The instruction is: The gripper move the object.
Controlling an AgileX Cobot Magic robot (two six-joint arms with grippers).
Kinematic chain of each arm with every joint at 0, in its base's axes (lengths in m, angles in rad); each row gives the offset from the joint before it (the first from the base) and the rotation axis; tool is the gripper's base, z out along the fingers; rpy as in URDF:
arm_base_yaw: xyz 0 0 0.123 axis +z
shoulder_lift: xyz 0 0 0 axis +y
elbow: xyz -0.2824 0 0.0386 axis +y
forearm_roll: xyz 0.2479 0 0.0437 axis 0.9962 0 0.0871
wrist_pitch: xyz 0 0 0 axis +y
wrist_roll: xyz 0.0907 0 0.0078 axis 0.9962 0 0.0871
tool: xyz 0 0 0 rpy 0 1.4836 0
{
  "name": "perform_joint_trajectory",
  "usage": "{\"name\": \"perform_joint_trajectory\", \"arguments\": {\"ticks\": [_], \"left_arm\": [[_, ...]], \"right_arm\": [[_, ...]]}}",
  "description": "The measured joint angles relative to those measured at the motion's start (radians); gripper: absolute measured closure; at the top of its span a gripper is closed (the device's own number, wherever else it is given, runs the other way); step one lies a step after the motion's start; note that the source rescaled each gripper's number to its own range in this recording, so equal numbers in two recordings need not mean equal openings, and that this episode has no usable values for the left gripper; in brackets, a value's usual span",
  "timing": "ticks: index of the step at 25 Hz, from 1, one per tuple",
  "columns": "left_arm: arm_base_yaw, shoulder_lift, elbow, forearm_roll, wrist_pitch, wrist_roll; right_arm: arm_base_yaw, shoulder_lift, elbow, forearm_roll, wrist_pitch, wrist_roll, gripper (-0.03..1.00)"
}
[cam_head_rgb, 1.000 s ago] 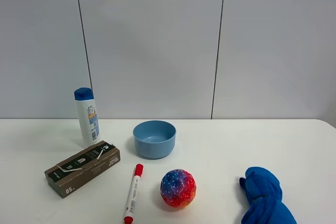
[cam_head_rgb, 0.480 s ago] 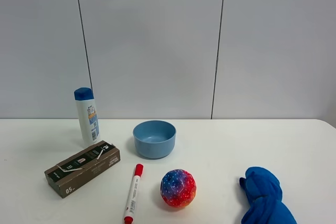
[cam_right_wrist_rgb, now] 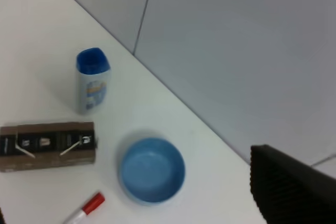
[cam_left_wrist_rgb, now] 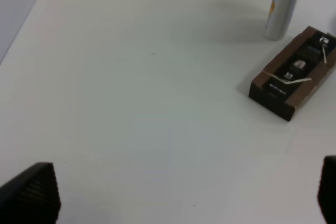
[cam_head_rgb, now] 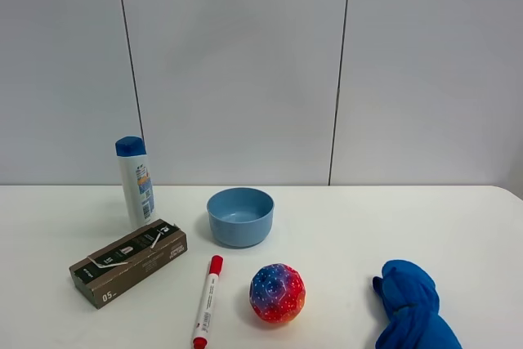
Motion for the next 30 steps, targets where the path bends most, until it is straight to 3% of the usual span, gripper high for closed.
{"name": "perform_joint_trajectory", "arguments": {"ticks": [7,12,21,25,30], "left_arm": [[0.000,0.000,0.000,0.000,0.000,0.000],[0.000,0.000,0.000,0.000,0.000,0.000],[0.000,0.000,0.000,0.000,0.000,0.000],[0.000,0.000,0.000,0.000,0.000,0.000],[0.000,0.000,0.000,0.000,0.000,0.000]], "right_arm": [[-0.116,-0.206,0.147,-0.054,0.003,-0.016,0.18],[-0.231,-0.402,0.478,-0.068,-0.027,-0.010,0.18],[-0.592,-0.937,1.116,-0.082,-0.305,0.105,0.18],[-0.726,-1.183,1.296,-0.088,-0.315,0.154,0.18],[-0.755,-1.405,1.467,-0.040,-0.284,0.246,0.18]]}}
